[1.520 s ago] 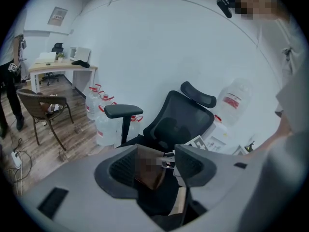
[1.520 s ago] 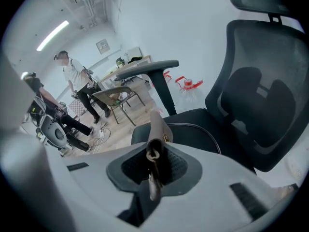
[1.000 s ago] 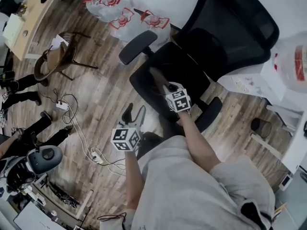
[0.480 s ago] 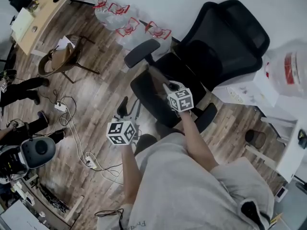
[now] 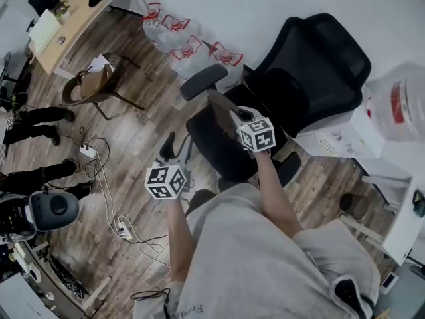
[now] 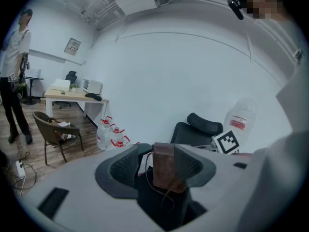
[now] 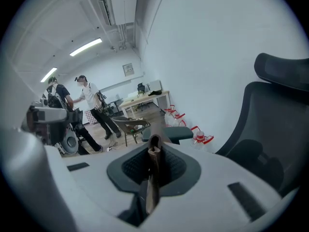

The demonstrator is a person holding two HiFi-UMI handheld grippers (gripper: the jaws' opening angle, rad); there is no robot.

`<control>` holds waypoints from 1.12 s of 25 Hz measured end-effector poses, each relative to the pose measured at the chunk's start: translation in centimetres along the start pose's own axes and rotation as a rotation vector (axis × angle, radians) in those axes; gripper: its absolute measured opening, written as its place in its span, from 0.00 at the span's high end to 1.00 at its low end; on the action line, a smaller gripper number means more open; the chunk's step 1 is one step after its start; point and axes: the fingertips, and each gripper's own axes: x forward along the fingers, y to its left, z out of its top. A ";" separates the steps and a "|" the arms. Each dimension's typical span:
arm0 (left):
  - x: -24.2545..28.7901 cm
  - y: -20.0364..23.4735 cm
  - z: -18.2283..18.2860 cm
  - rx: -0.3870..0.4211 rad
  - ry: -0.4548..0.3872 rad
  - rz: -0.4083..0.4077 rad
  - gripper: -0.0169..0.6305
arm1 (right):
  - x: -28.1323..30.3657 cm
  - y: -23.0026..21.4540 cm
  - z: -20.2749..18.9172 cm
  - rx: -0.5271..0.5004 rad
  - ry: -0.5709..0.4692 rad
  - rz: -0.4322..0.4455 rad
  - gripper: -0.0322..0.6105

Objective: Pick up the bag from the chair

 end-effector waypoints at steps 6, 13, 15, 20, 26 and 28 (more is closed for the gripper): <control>-0.2 0.0 2.3 0.043 -0.035 0.014 0.63 | -1.3 0.3 5.8 -0.061 -0.084 0.019 0.88; -0.2 0.0 4.8 0.058 -0.089 0.018 0.64 | -3.5 1.6 11.9 -0.116 -0.173 0.070 0.88; 0.1 0.0 5.4 0.069 -0.095 0.024 0.64 | -4.4 1.8 13.5 -0.135 -0.202 0.082 0.88; 0.6 0.0 6.6 0.107 -0.096 0.029 0.64 | -6.3 2.6 16.9 -0.190 -0.261 0.096 0.88; 0.6 -0.5 8.3 0.145 -0.114 0.034 0.65 | -8.5 3.1 19.8 -0.199 -0.343 0.124 0.88; 0.9 -0.8 8.2 0.162 -0.105 0.038 0.66 | -9.0 3.1 20.3 -0.194 -0.364 0.128 0.88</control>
